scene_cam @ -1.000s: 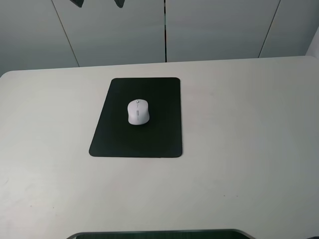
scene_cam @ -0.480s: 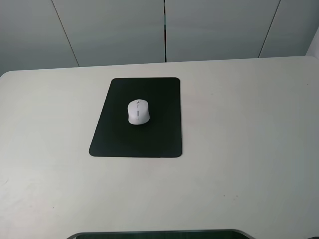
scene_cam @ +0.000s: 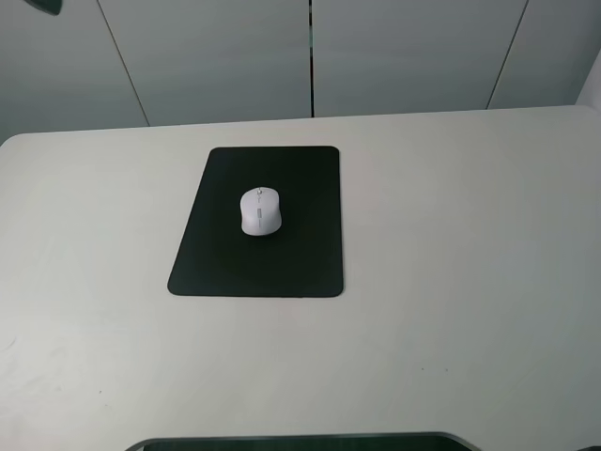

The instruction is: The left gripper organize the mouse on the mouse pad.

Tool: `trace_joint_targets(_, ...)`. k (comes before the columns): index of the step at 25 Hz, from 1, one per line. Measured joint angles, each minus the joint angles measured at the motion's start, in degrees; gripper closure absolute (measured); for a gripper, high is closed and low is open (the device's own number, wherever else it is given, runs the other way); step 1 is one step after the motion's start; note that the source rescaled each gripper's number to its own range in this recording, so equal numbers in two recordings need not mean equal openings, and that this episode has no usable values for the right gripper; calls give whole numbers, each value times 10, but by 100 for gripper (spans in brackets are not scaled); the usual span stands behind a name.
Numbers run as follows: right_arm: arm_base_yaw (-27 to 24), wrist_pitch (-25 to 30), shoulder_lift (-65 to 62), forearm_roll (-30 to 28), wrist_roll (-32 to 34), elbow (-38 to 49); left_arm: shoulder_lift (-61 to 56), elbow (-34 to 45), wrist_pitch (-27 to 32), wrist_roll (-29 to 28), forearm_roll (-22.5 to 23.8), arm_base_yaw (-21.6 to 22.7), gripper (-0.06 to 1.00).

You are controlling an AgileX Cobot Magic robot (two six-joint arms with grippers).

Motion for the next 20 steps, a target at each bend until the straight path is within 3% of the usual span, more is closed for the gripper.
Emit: trace_joint_targets(20,0,0,0,0,0,0,-351,250,12,7,-22,147,-1)
